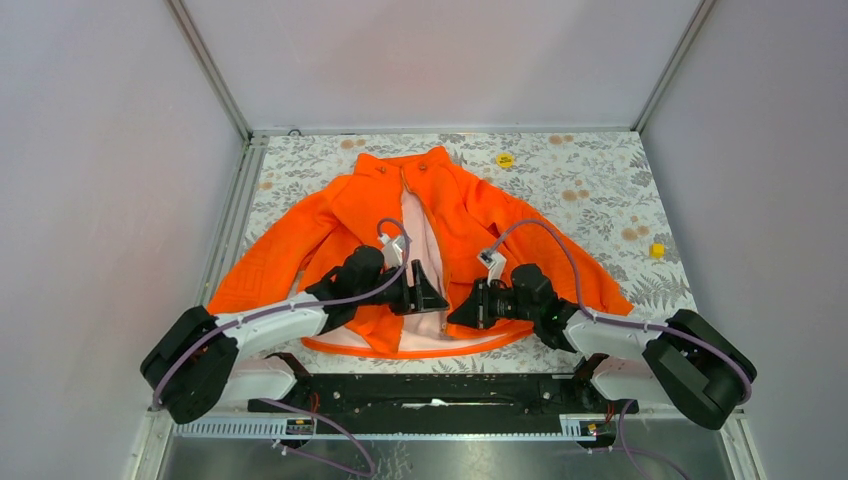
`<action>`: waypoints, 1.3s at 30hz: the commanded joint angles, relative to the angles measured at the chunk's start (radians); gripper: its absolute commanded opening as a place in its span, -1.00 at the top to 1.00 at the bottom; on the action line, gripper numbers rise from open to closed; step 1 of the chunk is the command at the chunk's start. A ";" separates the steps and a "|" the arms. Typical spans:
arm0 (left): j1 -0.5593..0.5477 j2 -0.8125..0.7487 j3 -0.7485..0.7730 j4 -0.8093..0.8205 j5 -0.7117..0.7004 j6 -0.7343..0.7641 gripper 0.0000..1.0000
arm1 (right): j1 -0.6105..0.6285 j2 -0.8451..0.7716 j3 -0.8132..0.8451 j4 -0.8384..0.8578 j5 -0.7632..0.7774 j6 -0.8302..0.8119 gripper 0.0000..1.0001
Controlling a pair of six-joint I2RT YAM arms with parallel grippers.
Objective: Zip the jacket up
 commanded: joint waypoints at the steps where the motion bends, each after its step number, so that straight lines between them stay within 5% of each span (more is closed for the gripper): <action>1: 0.001 -0.084 0.018 -0.063 -0.063 0.057 -0.31 | -0.006 0.012 0.032 0.080 -0.108 -0.035 1.00; 14: -0.002 0.070 0.059 0.073 0.031 0.040 0.10 | -0.006 0.061 0.085 0.055 -0.225 -0.070 0.88; 23: -0.002 0.118 0.059 0.150 0.062 0.054 0.98 | -0.009 0.065 0.225 -0.356 -0.237 -0.179 0.60; 31: -0.001 0.107 0.024 0.197 0.081 0.018 1.00 | -0.053 0.158 0.298 -0.393 -0.362 -0.089 0.27; 39: -0.002 0.085 0.015 0.197 0.077 -0.010 1.00 | -0.053 0.222 0.310 -0.319 -0.312 -0.031 0.25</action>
